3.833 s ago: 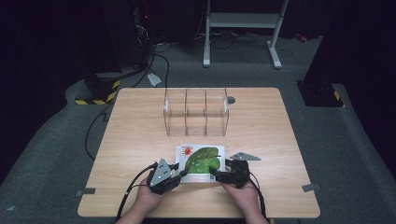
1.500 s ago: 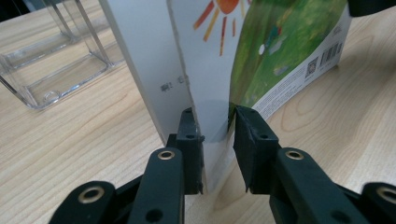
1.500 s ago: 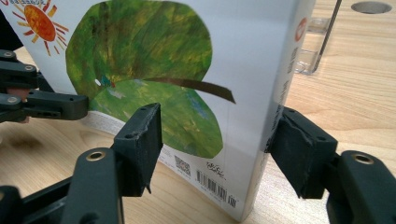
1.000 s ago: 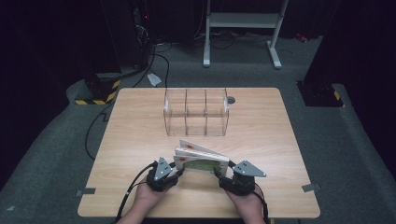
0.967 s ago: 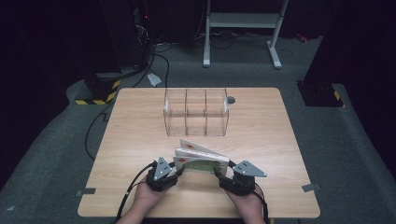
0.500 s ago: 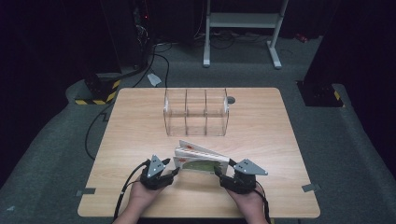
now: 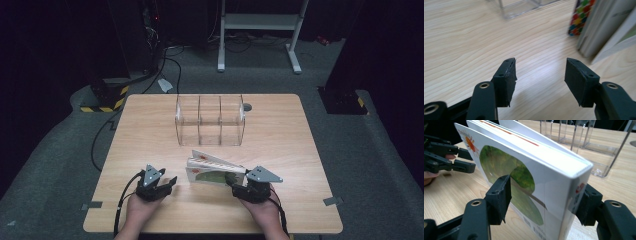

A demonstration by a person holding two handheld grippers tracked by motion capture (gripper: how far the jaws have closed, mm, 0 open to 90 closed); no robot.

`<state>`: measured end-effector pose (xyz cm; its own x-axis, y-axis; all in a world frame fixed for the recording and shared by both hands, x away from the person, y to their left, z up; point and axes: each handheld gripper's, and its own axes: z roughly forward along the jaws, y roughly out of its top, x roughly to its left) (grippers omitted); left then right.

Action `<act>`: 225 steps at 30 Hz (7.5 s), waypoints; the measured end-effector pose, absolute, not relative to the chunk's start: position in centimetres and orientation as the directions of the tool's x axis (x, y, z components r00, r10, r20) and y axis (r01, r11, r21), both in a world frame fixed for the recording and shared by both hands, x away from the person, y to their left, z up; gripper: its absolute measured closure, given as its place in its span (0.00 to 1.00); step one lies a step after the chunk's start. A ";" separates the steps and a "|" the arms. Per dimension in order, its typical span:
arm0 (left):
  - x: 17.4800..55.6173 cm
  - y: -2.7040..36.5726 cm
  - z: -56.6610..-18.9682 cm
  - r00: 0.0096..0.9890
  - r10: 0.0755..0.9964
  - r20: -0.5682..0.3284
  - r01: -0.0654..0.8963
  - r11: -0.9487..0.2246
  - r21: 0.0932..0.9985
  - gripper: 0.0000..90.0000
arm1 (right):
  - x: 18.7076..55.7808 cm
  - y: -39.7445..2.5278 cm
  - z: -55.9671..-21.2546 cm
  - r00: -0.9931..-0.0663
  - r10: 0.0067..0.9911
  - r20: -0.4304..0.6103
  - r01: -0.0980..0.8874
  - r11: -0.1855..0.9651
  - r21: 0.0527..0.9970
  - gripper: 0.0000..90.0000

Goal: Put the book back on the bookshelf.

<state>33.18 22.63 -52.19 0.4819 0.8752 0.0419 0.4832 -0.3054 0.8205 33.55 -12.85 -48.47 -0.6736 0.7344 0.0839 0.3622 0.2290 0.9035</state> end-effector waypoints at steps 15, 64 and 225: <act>34.2 25.6 -52.8 0.348 0.937 0.023 0.609 -0.245 0.754 0.35 | 34.3 -12.6 -48.2 -0.678 0.727 0.108 0.367 0.207 0.907 0.44; 35.5 27.1 -52.9 0.351 0.936 0.005 0.625 -0.238 0.744 0.24 | 30.6 -14.0 -47.9 -0.638 0.770 0.002 0.267 0.218 0.939 0.82; 35.6 27.0 -52.9 0.365 0.931 0.007 0.632 -0.254 0.732 0.17 | 44.0 -8.5 -47.5 -0.204 0.978 -0.031 0.346 0.102 0.933 0.83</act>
<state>35.56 26.96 -52.92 0.3652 0.9309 0.0071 0.6319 -0.2535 0.7324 44.05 -8.50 -47.50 -0.2041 0.9785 -0.0307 0.3463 0.1015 0.9326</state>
